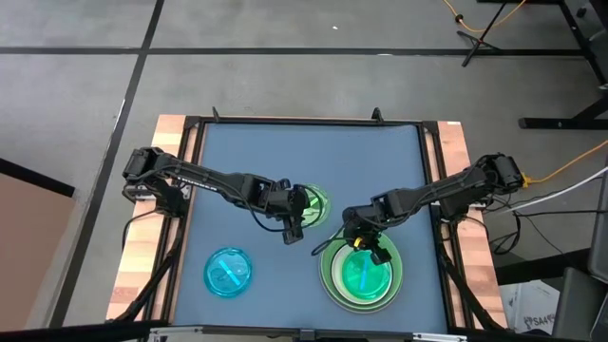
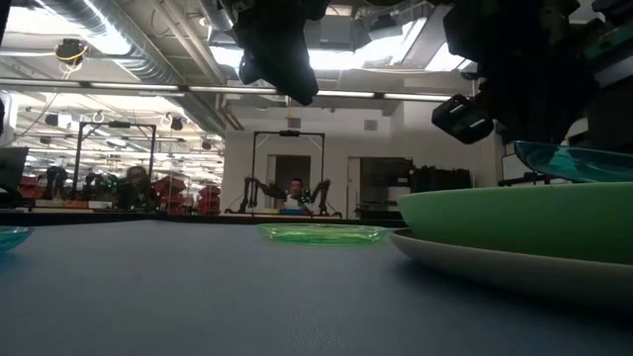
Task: Stack plastic plates
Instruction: Stack the top blue plate on top of the small green plate, then stack the small green plate on top of the blue plate
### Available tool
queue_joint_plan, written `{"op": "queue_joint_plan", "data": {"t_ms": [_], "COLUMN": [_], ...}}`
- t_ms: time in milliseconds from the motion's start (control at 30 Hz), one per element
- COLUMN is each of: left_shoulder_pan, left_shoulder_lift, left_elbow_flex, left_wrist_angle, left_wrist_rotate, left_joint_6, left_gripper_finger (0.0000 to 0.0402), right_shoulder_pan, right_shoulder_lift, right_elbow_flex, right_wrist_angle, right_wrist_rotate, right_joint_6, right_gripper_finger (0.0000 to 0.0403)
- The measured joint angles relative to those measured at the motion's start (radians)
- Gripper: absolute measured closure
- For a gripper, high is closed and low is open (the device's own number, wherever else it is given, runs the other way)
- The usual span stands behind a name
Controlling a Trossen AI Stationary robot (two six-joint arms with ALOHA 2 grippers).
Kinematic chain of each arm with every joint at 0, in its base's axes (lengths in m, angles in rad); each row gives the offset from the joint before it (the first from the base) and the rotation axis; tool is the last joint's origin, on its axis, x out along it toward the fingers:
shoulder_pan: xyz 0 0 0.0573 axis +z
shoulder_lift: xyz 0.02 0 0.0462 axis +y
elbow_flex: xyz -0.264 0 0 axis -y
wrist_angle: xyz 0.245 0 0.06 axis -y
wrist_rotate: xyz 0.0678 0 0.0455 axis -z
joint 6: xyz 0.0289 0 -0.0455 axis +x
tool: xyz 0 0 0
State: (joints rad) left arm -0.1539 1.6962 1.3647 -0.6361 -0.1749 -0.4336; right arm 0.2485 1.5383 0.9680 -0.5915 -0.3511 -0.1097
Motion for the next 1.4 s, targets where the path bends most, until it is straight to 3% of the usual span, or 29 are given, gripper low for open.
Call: {"op": "queue_joint_plan", "data": {"t_ms": [467,900,1400], "left_shoulder_pan": [0.0,0.0,0.0], "left_shoulder_lift": [0.0,0.0,0.0], "left_elbow_flex": [0.0,0.0,0.0], "left_wrist_angle": [0.0,0.0,0.0], "left_wrist_rotate": [0.0,0.0,0.0], "left_joint_6": [0.0,0.0,0.0], "left_gripper_finger": [0.0309,0.0309,0.0309], "right_shoulder_pan": [0.0,0.0,0.0], "right_shoulder_lift": [0.0,0.0,-0.011], "right_elbow_flex": [0.0,0.0,0.0], "right_wrist_angle": [0.0,-0.001,-0.016], "right_wrist_rotate": [0.0,0.002,-0.026], "right_joint_6": [0.011,0.011,0.002], "right_gripper_finger": [0.0398,0.0295,0.0292]}}
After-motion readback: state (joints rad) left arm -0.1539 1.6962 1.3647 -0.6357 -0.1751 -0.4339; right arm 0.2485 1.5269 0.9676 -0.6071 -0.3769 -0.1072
